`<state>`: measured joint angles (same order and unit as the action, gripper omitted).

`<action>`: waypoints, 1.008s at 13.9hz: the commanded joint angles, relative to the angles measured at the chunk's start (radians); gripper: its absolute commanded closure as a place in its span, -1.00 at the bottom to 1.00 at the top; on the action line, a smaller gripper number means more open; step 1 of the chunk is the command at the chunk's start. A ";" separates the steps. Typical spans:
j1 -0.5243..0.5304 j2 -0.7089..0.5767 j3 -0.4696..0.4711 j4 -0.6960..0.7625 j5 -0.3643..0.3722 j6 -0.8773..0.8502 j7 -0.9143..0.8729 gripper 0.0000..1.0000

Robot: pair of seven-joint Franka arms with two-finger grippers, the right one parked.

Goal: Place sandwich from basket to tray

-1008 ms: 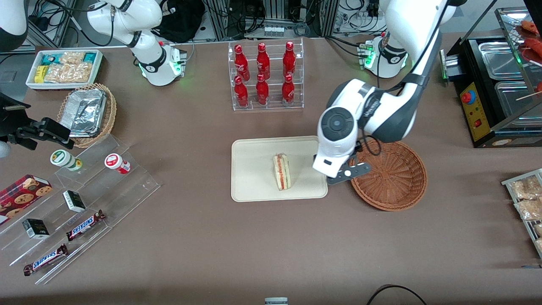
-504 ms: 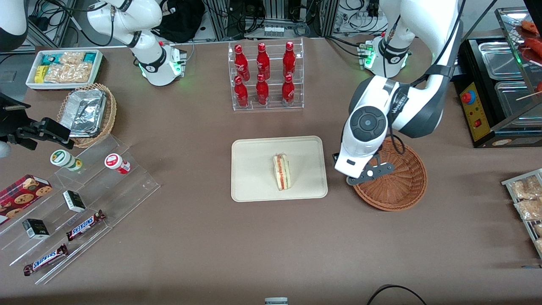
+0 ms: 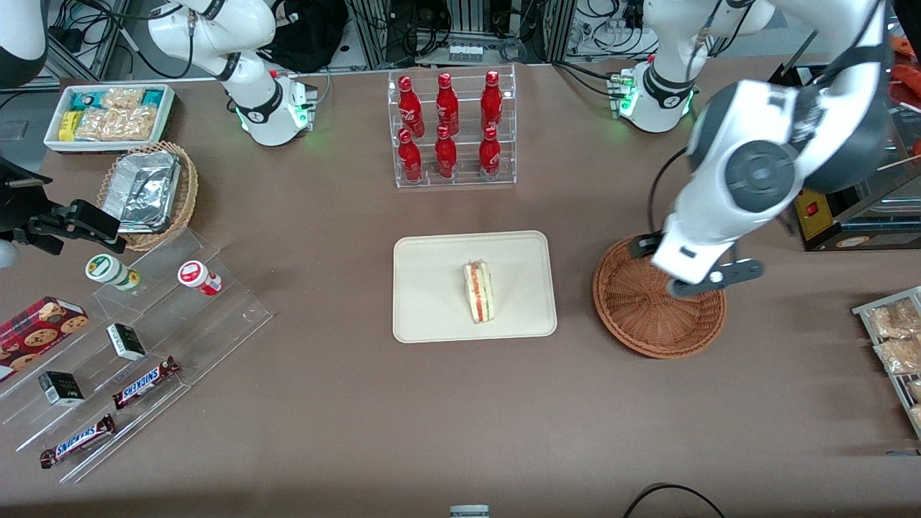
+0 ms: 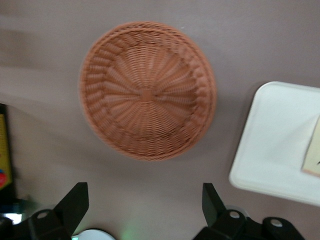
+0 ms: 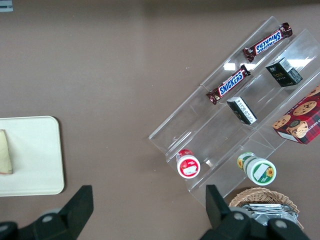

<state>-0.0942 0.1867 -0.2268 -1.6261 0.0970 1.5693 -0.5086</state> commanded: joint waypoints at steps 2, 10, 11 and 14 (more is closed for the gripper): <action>0.155 -0.093 -0.066 -0.031 -0.014 -0.086 0.195 -1.00; 0.249 -0.208 -0.034 -0.028 -0.025 -0.204 0.392 -1.00; 0.249 -0.217 -0.016 -0.025 -0.025 -0.221 0.407 -1.00; 0.249 -0.254 0.020 -0.025 -0.025 -0.229 0.452 -1.00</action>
<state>0.1430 -0.0225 -0.2208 -1.6309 0.0858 1.3529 -0.0976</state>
